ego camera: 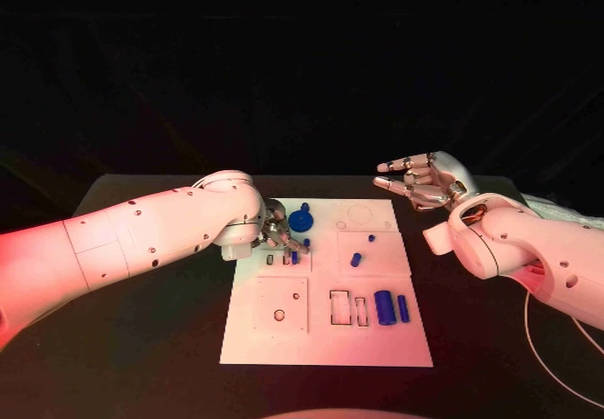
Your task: Assemble the parts on the task board
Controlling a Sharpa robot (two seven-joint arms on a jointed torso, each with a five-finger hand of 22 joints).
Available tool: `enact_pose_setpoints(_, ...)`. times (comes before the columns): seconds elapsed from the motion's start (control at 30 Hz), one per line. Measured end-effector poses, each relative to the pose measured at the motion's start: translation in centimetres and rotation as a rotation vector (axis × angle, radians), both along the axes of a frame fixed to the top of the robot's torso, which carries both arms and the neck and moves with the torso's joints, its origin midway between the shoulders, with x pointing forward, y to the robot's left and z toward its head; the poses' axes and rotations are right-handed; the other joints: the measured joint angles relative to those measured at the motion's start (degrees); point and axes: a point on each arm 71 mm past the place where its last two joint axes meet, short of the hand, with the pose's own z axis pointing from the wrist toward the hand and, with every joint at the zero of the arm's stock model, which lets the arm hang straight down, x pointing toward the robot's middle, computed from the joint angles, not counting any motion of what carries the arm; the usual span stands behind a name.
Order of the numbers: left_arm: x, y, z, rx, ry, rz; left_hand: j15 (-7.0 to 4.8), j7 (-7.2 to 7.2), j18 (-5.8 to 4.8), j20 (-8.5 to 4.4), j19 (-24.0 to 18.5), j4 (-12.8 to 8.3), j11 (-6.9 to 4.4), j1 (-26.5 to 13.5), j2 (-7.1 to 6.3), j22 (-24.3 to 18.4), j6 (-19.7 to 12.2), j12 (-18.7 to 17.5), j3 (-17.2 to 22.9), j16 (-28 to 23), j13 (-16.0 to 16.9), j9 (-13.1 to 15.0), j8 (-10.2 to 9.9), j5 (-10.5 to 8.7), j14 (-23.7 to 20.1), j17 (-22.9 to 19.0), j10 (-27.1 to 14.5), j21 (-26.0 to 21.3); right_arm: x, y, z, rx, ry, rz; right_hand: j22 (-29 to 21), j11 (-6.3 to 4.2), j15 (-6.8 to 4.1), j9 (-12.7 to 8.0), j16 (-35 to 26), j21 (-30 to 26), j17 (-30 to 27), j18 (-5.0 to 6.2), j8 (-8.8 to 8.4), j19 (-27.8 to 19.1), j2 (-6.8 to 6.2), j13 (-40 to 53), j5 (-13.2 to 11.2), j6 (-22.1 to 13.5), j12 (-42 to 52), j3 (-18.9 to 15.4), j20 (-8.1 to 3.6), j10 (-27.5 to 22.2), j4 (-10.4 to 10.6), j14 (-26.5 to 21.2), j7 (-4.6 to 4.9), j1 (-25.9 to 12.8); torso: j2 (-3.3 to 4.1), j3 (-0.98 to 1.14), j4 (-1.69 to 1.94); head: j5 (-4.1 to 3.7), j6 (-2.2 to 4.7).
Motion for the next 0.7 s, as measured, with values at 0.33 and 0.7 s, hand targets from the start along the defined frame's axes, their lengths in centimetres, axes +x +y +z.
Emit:
enact_pose_setpoints(0.33,-0.04,-0.31,-0.18,0.006,0.010,-0.011,0.00,0.00,0.00,0.00,0.0,0.0,0.00,0.5,0.00,0.0,0.0,0.0,0.3,0.0,0.1,0.4,0.2,0.28,0.0,0.0,0.0,0.0,-0.03,0.16,-0.20,-0.007,0.005,0.003,0.0,0.00,0.00,0.0,0.0,0.0,0.0,0.00,0.00,0.0,0.21,-0.2,0.0,0.0,0.0,0.0,0.00,0.0,0.0,0.0,0.00,-0.2,0.03,-0.01,0.00,0.07,-0.29)
enact_pose_setpoints(0.7,-0.06,-0.45,-0.46,0.013,0.020,-0.016,0.00,-0.11,0.00,0.00,0.0,-0.2,0.00,0.4,0.00,0.0,-0.1,0.4,0.5,0.0,0.1,0.7,0.5,0.28,0.0,0.0,0.0,0.0,-0.06,0.19,-0.28,-0.017,0.007,0.003,0.0,0.01,0.00,0.0,0.0,0.0,0.0,0.00,0.00,0.0,0.20,-0.2,0.0,0.0,0.0,0.0,0.00,0.0,0.0,0.0,0.00,-0.3,0.03,0.01,-0.01,0.08,-0.45)
